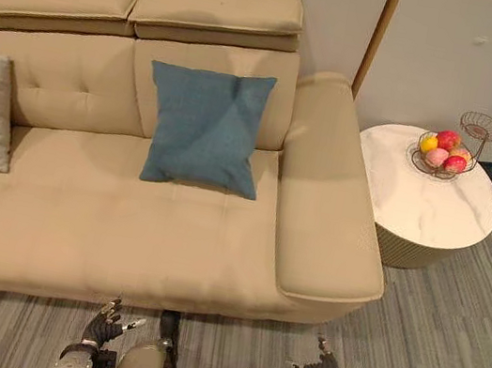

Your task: Pick up cushions and gather them together orderly.

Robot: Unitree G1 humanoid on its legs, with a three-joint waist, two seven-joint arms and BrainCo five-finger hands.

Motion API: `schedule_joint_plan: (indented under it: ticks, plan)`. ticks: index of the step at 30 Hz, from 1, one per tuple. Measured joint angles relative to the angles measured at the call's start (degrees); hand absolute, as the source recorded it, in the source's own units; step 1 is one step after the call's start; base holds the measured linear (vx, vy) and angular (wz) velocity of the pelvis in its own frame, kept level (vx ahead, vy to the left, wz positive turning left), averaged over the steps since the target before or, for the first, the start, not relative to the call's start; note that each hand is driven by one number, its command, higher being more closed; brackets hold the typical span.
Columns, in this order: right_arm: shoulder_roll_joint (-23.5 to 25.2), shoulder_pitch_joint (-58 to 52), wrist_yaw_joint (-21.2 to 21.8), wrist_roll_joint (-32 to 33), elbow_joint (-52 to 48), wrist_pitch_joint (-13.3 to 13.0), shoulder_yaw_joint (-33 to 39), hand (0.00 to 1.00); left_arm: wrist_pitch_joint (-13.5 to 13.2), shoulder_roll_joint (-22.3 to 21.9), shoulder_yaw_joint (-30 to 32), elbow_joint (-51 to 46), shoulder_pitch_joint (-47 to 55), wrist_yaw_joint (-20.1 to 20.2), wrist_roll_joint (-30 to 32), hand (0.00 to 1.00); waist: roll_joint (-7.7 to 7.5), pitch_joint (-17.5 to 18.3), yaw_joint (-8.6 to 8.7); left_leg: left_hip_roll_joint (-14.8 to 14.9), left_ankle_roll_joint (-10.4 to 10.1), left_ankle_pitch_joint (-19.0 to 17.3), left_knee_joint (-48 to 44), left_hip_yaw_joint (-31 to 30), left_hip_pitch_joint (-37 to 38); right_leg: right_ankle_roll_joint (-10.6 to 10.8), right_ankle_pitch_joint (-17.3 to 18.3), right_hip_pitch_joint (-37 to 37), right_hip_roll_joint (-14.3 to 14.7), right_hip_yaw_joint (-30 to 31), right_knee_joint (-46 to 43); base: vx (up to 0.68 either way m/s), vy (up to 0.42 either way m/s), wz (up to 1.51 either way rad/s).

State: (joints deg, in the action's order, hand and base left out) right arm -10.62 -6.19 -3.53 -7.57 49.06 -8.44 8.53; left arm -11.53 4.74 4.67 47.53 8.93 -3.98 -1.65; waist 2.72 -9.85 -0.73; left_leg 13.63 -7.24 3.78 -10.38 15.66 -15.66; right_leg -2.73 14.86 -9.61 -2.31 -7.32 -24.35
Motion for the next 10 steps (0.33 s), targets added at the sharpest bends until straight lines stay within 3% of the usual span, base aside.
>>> schedule_joint_plan:
  ticks: [2, 3, 5, 8, 10]
  plan:
    - [-0.3, 0.2, -0.1, 0.6, 0.2, 0.0, 0.6, 0.00, 0.0, 0.0, 0.0, 0.0, 0.0, 0.0, 0.0, 0.00, -0.36, -0.1, -0.09, -1.4, 1.4, -1.3, -5.9, 0.1, -0.2, 0.0, -1.5, -0.8, -1.0, 0.0, 1.1, -0.20, -0.034, 0.12]
    - [-0.9, 0.3, -0.1, 0.8, 0.5, 0.0, 1.1, 0.00, 0.0, 0.0, 0.2, 0.0, 0.1, 0.1, 0.0, 0.00, -0.29, -0.1, -0.07, -2.0, 4.0, -3.7, -12.1, 0.1, 0.7, 0.2, -3.4, -0.9, -1.3, 0.1, 3.2, -0.13, 0.013, 0.06]
    - [-1.0, 0.8, 0.0, 0.8, 1.7, 0.1, 1.7, 0.00, 0.0, 0.2, 0.7, 0.0, 0.1, 0.1, 0.0, 0.00, -0.29, -0.1, -0.09, -2.0, 4.2, -9.2, -14.5, 0.1, 4.2, 0.8, -6.0, -1.0, -1.3, 0.1, 6.1, -0.15, 0.097, 0.06]
    - [-1.1, 1.1, 0.0, 0.8, 2.6, 0.1, 2.8, 0.00, 0.0, 0.2, 0.6, 0.0, -0.2, 0.1, 0.0, 0.00, 0.96, 0.8, 0.15, -4.2, 2.8, -9.9, -2.0, 0.1, 11.3, 3.6, -9.6, -0.8, -1.4, 0.0, 10.1, -0.10, 0.132, 0.04]
    - [-0.7, 1.0, 0.0, 0.8, 3.5, 0.0, 3.1, 0.00, 0.0, 0.7, 0.6, 0.0, -0.3, 0.2, 0.1, 0.00, 0.64, 1.5, 0.75, -5.7, 2.4, -8.6, 4.1, 0.0, 12.8, 4.7, -12.2, 0.0, -1.9, -0.6, 13.8, -0.07, 0.145, 0.16]
